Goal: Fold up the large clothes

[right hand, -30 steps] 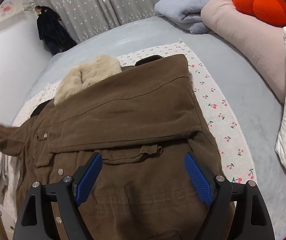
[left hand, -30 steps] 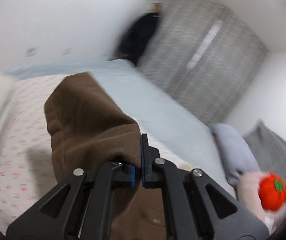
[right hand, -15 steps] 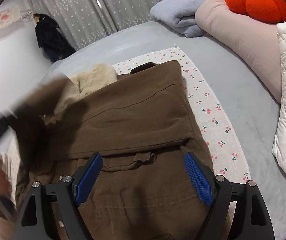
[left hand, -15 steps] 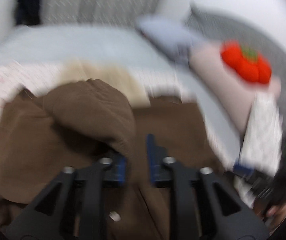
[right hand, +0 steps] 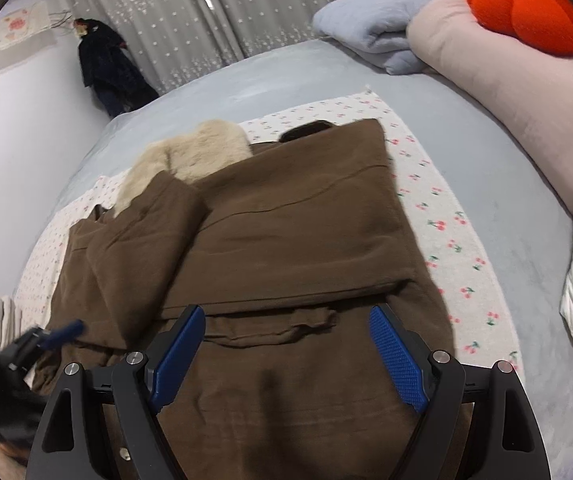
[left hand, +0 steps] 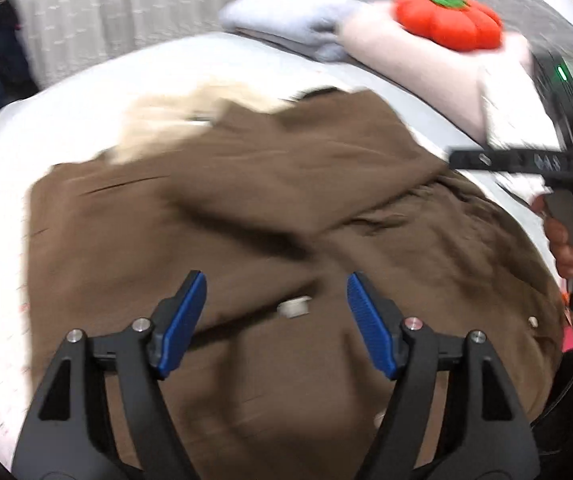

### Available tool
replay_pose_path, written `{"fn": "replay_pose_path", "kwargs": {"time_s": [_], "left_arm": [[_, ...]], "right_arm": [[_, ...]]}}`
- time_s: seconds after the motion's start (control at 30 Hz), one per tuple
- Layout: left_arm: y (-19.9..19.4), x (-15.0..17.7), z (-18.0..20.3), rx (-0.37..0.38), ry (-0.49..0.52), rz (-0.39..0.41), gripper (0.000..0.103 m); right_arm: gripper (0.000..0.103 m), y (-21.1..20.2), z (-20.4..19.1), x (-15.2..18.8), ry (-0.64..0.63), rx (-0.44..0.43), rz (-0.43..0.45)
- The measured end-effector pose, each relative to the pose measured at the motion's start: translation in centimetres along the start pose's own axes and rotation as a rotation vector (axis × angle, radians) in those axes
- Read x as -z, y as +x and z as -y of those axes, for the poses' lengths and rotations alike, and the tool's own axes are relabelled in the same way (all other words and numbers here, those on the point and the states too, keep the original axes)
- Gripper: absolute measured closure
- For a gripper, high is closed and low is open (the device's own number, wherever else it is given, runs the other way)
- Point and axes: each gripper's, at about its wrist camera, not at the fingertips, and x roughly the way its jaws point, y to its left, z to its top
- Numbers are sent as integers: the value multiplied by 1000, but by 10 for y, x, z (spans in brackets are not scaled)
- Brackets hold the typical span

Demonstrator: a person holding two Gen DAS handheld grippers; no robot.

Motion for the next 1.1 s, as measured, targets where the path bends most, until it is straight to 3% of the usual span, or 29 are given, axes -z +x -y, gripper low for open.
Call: {"fn": "replay_pose_path", "kwargs": {"time_s": [0.13, 0.23, 0.43, 0.57, 0.63, 0.73, 0.83, 1.0, 1.1], "left_arm": [[-16, 8, -81, -137, -234, 19, 30], [-19, 19, -125, -151, -379, 61, 30], [11, 34, -151, -198, -454, 5, 30], [25, 45, -160, -181, -510, -41, 30], [25, 50, -159, -174, -519, -49, 30], [16, 53, -165, -154, -538, -50, 30], [8, 46, -166, -174, -525, -63, 30], [-13, 19, -179, -172, -507, 14, 30], [-1, -1, -203, -161, -541, 14, 30]], "right_arm": [[17, 8, -35, 2, -76, 8, 6], [17, 23, -75, 2, -163, -14, -6], [17, 72, -167, 6, -353, -26, -9], [20, 119, -188, 3, -388, 73, -46], [20, 127, -169, -2, -346, 129, -51], [20, 101, -106, -13, -154, 126, -30], [19, 71, -40, -11, 35, -85, -66], [17, 40, 41, -17, 264, -272, 5], [17, 52, 55, -30, 340, -342, 3]]}}
